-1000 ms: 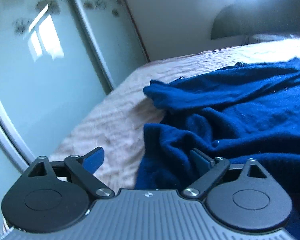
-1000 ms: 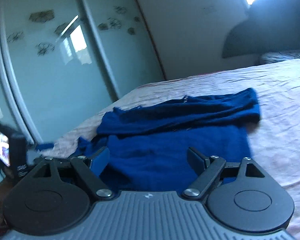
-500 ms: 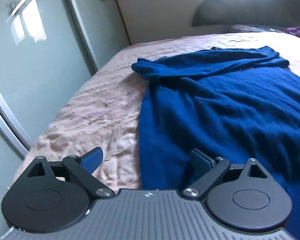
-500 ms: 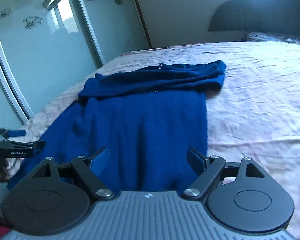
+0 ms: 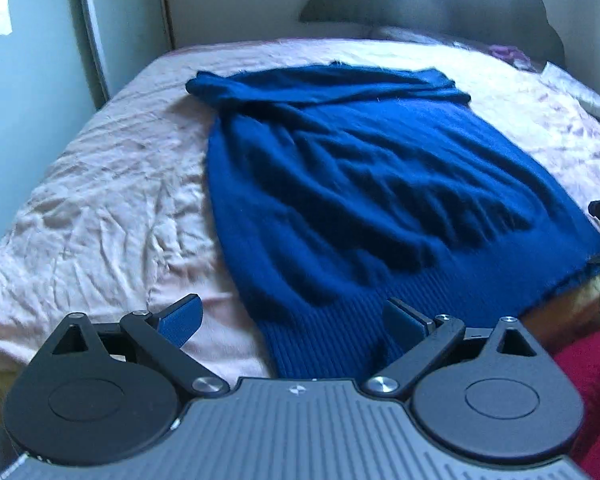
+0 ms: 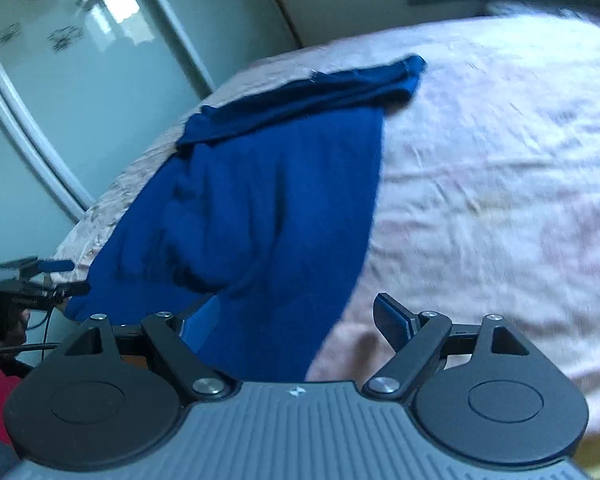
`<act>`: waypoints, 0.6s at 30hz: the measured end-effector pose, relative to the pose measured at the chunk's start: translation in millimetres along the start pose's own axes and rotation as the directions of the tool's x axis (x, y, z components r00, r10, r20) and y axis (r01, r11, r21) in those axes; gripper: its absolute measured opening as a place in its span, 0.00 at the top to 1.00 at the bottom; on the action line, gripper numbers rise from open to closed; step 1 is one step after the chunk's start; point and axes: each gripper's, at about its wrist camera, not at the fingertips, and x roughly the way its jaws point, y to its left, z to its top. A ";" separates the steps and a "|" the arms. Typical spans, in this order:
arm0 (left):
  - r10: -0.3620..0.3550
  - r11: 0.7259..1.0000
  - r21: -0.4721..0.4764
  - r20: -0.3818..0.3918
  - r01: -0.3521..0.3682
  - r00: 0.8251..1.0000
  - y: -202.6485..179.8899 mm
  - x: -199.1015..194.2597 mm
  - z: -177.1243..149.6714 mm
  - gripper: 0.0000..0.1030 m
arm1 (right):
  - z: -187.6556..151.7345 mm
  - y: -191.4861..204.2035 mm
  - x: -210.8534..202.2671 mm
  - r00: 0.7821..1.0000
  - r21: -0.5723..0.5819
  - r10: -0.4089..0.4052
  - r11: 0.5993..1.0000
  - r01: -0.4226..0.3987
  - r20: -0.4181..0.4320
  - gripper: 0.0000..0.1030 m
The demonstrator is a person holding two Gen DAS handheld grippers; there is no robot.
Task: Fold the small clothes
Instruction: 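Move both tools to the ribbed hem of the sweater, then grasp the ribbed hem with both tools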
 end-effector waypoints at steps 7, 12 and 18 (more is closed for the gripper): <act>-0.092 0.978 -0.195 -0.071 0.076 0.993 21.3 14.0 -6.7 0.09 | -11.6 -6.7 3.1 1.000 0.039 0.018 0.999 -0.017 -0.025 0.48; -0.160 0.955 -0.263 -0.064 0.138 0.985 26.5 14.6 -3.3 0.12 | -12.5 -6.4 6.9 0.996 0.049 0.076 0.996 -0.074 -0.042 0.48; -0.119 0.971 -0.215 -0.058 0.104 0.991 14.3 16.0 0.5 0.43 | -16.0 -1.0 10.1 0.997 0.060 0.070 0.996 -0.068 -0.032 0.55</act>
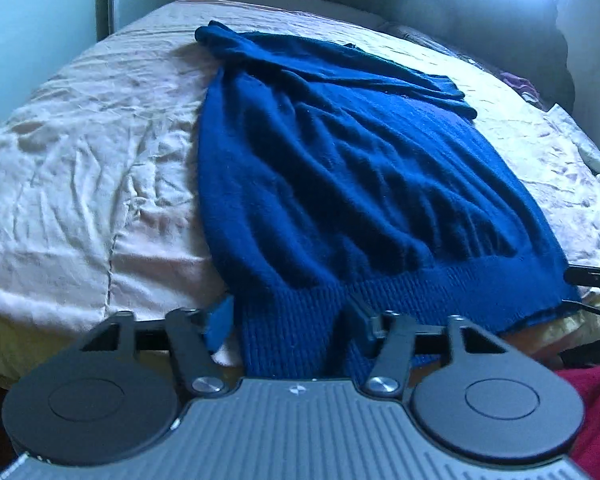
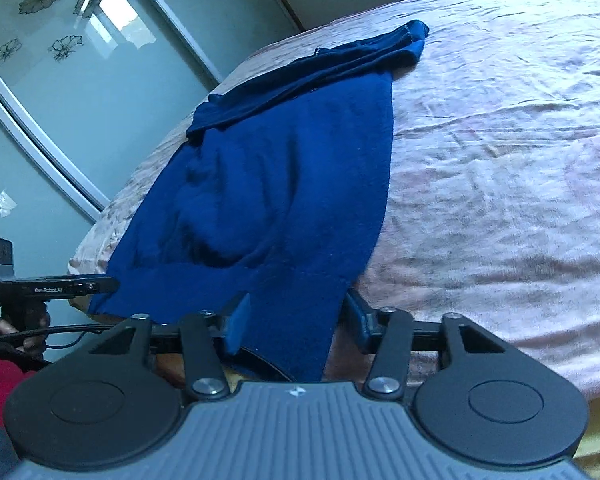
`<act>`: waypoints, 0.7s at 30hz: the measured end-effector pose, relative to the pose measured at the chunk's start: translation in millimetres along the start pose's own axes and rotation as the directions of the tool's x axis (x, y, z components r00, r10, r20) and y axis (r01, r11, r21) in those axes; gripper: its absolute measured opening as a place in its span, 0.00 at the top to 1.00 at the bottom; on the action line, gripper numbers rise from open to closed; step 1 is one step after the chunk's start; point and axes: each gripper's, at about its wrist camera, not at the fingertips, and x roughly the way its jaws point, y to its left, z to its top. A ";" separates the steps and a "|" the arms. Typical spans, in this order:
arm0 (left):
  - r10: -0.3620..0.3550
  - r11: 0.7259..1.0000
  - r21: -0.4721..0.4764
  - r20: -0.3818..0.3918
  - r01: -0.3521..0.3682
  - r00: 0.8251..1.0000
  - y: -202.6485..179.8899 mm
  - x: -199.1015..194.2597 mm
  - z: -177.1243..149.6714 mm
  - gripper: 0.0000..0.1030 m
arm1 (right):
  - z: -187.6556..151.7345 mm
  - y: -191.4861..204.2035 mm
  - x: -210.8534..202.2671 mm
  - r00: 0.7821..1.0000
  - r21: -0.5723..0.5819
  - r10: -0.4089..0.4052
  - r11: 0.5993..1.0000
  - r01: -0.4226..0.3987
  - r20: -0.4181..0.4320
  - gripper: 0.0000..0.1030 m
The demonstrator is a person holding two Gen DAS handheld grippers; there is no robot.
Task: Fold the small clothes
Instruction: 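Grasp the ribbed hem with both tools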
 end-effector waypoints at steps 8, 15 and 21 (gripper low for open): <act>-0.029 0.999 -0.021 0.011 0.029 1.000 -3.5 1.8 0.1 0.67 | -5.7 0.8 3.6 1.000 0.018 0.028 0.999 -0.028 -0.005 0.75; -0.053 0.998 -0.045 -0.011 0.052 0.999 -0.4 0.7 3.8 0.92 | -7.6 7.1 6.4 1.000 -0.010 0.026 1.000 -0.026 -0.005 0.93; -0.079 0.997 -0.022 0.042 0.080 0.996 -7.7 -10.9 10.2 0.93 | 5.5 10.8 -4.5 0.994 -0.004 0.096 0.995 -0.096 0.057 0.94</act>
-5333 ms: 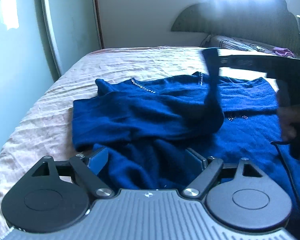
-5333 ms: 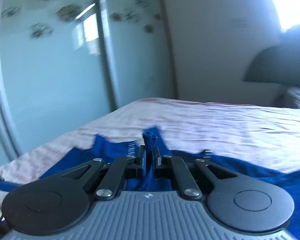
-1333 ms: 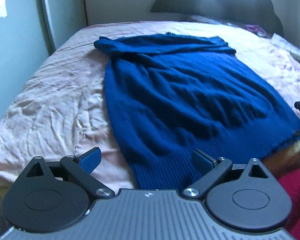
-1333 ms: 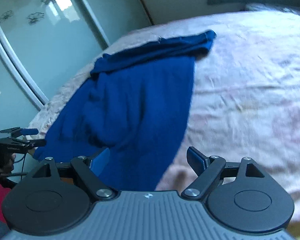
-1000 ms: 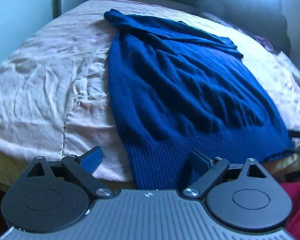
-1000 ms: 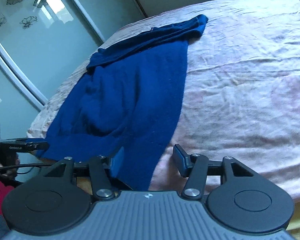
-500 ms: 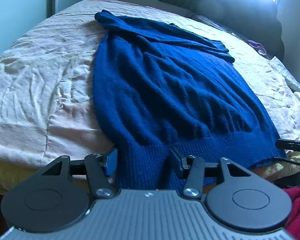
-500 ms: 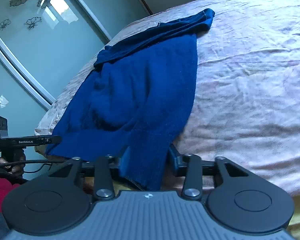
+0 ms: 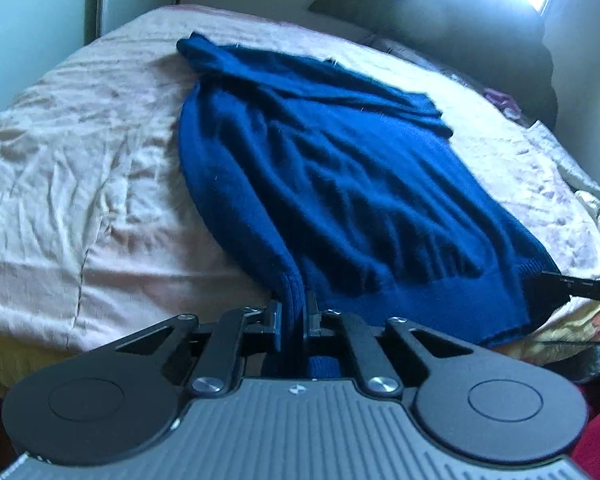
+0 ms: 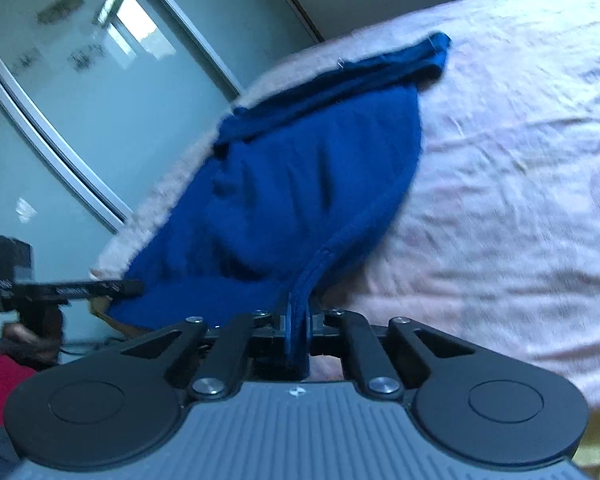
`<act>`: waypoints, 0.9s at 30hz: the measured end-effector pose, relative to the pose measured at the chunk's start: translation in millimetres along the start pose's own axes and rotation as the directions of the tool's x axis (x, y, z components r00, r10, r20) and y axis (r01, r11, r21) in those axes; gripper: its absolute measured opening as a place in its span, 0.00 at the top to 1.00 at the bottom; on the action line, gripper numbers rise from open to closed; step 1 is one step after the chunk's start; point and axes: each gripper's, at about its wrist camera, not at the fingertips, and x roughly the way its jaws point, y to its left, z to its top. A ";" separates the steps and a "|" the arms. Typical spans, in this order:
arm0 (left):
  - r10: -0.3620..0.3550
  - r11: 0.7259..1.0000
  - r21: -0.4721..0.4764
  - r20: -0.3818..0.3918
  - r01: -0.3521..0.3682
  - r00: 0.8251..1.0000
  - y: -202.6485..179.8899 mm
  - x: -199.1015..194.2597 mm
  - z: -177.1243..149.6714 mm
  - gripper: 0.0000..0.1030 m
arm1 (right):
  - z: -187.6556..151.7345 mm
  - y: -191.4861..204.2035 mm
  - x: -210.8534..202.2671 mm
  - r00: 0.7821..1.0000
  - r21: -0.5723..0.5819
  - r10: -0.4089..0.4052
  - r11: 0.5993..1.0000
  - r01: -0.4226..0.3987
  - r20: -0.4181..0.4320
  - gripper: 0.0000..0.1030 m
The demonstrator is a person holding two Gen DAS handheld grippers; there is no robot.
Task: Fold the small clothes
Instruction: 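Grasp the ribbed hem with both tools, then lift the hem with both tools and fold it toward the collar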
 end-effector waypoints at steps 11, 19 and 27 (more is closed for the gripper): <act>-0.051 0.999 -0.009 0.149 0.053 0.988 -11.5 -17.4 29.7 0.92 | 41.1 19.5 -9.3 0.975 -0.057 0.110 0.993 -0.101 0.193 0.94; -0.007 0.999 -0.028 0.286 0.015 0.958 -11.4 -24.0 60.7 0.92 | 69.8 22.7 -0.5 0.954 -0.088 0.094 0.994 -0.072 0.286 0.94; 0.077 0.997 -0.027 0.372 -0.072 0.925 -17.9 -12.0 90.1 0.92 | 105.8 20.6 10.1 0.914 -0.095 0.053 0.995 -0.016 0.402 0.94</act>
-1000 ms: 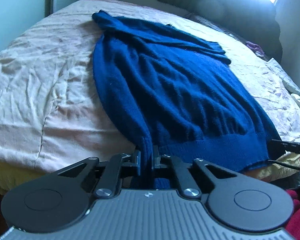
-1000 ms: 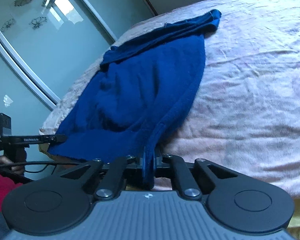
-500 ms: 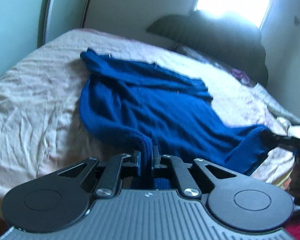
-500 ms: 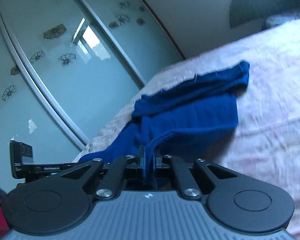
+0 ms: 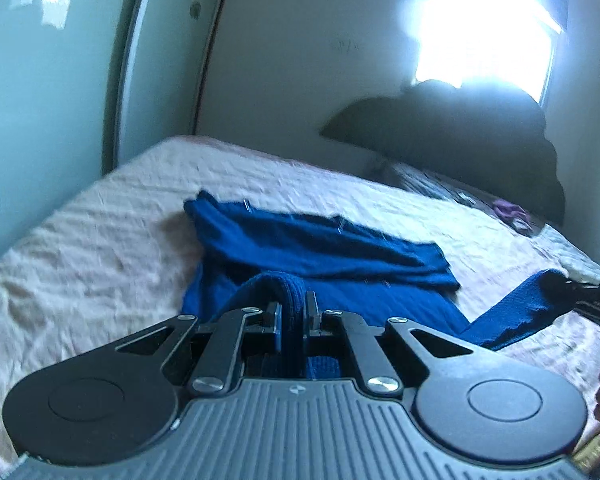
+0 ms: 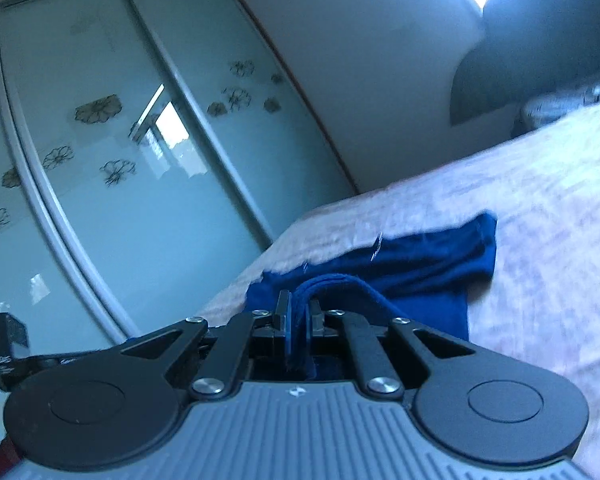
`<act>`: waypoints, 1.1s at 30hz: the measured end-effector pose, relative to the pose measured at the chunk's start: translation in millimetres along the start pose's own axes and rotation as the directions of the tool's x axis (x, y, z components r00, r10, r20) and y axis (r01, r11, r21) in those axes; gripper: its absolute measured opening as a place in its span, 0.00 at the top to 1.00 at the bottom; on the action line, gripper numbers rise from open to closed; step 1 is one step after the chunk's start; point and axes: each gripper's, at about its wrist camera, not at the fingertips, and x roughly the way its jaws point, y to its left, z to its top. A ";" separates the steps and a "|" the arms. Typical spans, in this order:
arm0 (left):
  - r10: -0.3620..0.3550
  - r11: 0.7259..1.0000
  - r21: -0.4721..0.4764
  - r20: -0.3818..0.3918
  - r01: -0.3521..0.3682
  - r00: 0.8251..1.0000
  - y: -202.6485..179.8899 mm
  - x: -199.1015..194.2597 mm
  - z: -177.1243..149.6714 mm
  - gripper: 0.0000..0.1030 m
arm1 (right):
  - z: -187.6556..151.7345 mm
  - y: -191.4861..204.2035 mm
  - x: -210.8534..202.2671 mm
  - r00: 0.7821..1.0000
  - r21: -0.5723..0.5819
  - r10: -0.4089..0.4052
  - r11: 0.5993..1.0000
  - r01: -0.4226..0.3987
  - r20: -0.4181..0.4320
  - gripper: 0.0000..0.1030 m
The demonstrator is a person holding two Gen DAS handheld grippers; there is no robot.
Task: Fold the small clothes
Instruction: 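Lift the hem with both tools and fold it toward the collar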
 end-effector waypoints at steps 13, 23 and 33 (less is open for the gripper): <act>0.065 0.998 -0.007 0.066 -0.065 0.996 -0.2 41.5 36.7 0.92 | 21.5 -9.3 50.7 0.991 -0.010 -0.071 0.997 0.073 0.117 0.94; 0.095 0.995 0.023 0.109 -0.098 0.989 2.0 76.4 72.6 0.92 | 37.9 -30.7 84.9 0.979 0.044 -0.111 0.993 0.105 0.173 0.94; 0.123 0.988 0.078 0.109 -0.132 0.986 -1.8 135.1 92.5 0.92 | 50.7 -53.8 128.0 0.976 0.072 -0.148 0.988 0.138 0.159 0.94</act>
